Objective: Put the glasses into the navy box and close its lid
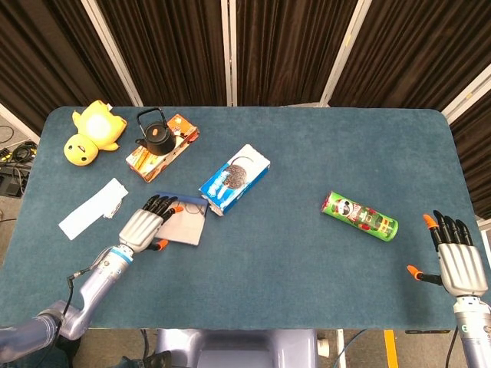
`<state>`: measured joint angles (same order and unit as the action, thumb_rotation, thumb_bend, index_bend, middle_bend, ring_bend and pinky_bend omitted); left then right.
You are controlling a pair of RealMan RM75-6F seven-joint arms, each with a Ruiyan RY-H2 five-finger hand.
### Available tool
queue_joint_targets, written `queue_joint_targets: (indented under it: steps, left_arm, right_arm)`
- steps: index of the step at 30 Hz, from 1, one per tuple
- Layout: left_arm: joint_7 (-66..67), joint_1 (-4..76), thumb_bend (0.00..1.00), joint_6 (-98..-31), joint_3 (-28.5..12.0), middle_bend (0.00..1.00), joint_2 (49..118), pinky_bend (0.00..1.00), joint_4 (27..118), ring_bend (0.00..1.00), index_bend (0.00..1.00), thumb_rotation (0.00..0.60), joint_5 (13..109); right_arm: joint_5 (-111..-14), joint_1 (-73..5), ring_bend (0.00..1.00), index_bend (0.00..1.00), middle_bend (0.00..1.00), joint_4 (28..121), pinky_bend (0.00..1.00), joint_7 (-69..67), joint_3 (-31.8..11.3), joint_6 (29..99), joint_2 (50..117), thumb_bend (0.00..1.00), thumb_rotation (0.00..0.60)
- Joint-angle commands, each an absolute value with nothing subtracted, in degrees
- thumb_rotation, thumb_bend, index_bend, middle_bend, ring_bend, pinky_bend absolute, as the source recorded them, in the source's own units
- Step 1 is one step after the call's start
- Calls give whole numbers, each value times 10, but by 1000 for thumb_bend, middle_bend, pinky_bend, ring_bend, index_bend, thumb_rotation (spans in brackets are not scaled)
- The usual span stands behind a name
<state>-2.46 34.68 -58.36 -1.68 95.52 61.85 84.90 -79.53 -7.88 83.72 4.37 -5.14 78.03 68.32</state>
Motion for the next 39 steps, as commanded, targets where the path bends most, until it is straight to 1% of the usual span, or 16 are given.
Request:
queue_joint_targets:
  steps: [1,10,17,23,25,27,31,34,39]
  left_arm:
    - [-26,348,457,-584,-20,0,955,0,619,0,176,600,847]
    - [-27,358,457,-568,-28,0,967,0,604,0,189,600,836]
    - [-27,364,466,-567,-29,0,979,0,592,0,238,600,838]
    - [-36,361,484,-572,-23,0,986,0,590,0,369,600,843]
    - [-37,358,507,-576,-19,0,983,0,596,0,438,600,846]
    - [-37,354,516,-582,-16,0,977,0,605,0,482,600,849]
    - [-32,347,518,-588,-9,0,960,0,630,0,532,600,852]
    - [-15,337,523,-599,1,0,936,0,666,0,571,600,858]
    - [1,327,525,-602,11,0,901,0,715,0,607,600,857]
  right_arm:
    - [-795,-79,0,0,0,837,0,44,-51,780,684,0,600]
    - [-793,-80,0,0,0,835,0,47,-51,776,686,0,600]
    - [-791,-81,0,0,0,834,0,46,-50,773,687,0,600]
    - [-791,-81,0,0,0,833,0,43,-50,772,686,0,600]
    - [-792,-81,0,0,0,833,0,42,-50,772,686,0,600]
    - [-793,-82,0,0,0,833,0,42,-50,772,686,0,600]
    - [-794,-81,0,0,0,835,0,41,-49,773,686,0,600]
    - [-795,-81,0,0,0,836,0,40,-49,775,685,0,600]
    - [-797,-80,0,0,0,839,0,39,-49,776,684,0,600]
